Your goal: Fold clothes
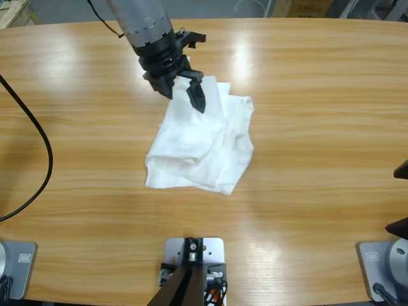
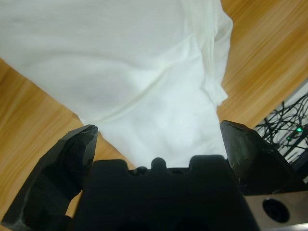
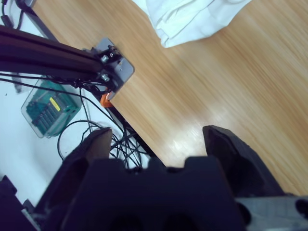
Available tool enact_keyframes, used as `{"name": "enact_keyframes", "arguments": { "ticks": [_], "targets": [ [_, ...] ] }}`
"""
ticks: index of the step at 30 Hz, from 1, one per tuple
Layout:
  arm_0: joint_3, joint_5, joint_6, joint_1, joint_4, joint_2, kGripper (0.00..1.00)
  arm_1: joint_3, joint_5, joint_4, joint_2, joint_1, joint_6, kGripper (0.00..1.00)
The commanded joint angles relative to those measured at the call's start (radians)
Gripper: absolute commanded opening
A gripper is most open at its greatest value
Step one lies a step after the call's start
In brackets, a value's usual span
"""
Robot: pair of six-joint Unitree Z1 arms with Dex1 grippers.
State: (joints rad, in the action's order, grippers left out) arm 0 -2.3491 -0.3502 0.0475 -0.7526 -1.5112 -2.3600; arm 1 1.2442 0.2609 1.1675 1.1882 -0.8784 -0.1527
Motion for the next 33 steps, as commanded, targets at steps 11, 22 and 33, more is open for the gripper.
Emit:
{"name": "enact_keyframes", "arguments": {
  "ticks": [11, 22, 33],
  "targets": [
    [-0.359, -0.015, -0.023, 0.030, -0.144, -0.346, 0.996, -0.012, -0.012, 0.049, -0.008, -0.011, -0.003, 0.770],
    [-0.355, 0.003, -0.039, -0.003, -0.150, -0.227, 0.996, 0.016, -0.006, 0.055, 0.017, -0.011, 0.002, 0.770],
    [0.414, 0.028, 0.110, -0.079, 0.235, 0.187, 0.996, 0.015, -0.005, 0.092, -0.016, -0.013, -0.014, 0.770]
  ]
}}
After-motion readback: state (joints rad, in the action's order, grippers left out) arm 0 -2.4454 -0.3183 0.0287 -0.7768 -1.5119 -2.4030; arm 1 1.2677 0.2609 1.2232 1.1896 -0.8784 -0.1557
